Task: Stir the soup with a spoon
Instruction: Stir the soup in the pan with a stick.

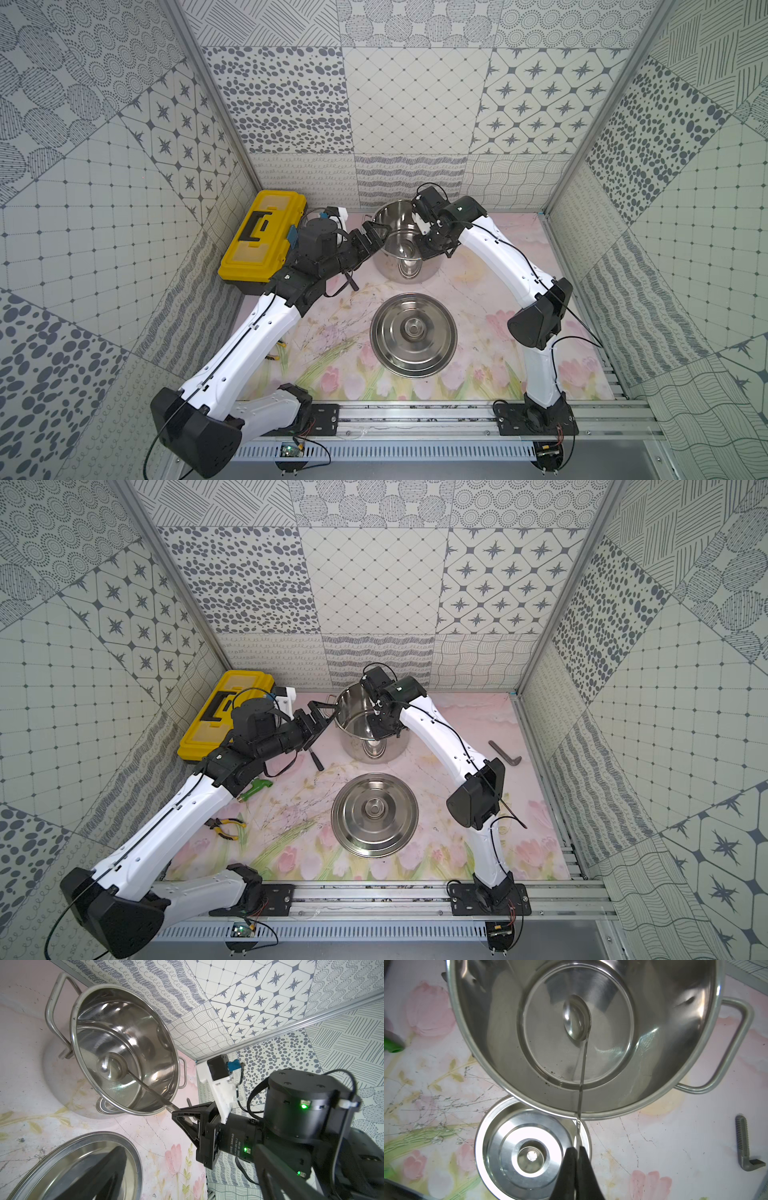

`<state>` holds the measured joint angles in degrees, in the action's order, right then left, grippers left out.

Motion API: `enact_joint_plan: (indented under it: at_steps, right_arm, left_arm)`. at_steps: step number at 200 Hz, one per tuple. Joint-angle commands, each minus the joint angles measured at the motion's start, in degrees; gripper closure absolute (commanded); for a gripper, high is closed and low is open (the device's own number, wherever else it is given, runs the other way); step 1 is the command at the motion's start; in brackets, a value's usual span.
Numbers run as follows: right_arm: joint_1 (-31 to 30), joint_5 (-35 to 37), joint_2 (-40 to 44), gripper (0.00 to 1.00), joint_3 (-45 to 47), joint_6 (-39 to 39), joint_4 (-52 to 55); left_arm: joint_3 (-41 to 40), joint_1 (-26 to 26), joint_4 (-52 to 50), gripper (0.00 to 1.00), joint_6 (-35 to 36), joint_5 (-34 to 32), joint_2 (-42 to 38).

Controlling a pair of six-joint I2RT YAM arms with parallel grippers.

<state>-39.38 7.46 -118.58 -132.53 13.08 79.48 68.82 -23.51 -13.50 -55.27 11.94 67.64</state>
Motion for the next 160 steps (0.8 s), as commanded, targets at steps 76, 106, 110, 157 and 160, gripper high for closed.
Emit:
enact_joint_plan:
  at_steps: [76,106,110,157,160]
  right_arm:
    - [1.6,2.9,-15.8,1.00,-30.0,2.0,7.6]
    - [3.5,5.1,-14.6,1.00,-28.3,1.1,7.5]
    - [3.6,5.2,-14.5,1.00,-28.2,0.9,7.6]
    - [4.8,6.4,-10.7,1.00,-21.1,-1.1,7.6]
    - [4.8,6.5,-10.2,1.00,-20.3,-1.3,7.5]
  left_arm:
    - [-1.2,0.4,0.0,0.00,1.1,0.1,-2.4]
    - [-1.2,0.5,0.7,0.01,0.7,0.7,-1.8]
    - [-1.1,0.4,0.7,0.01,0.7,0.8,-1.7]
    - [-1.4,0.6,1.6,0.00,0.5,1.2,-1.5]
    - [-1.4,0.6,1.6,0.01,0.5,1.2,-1.6]
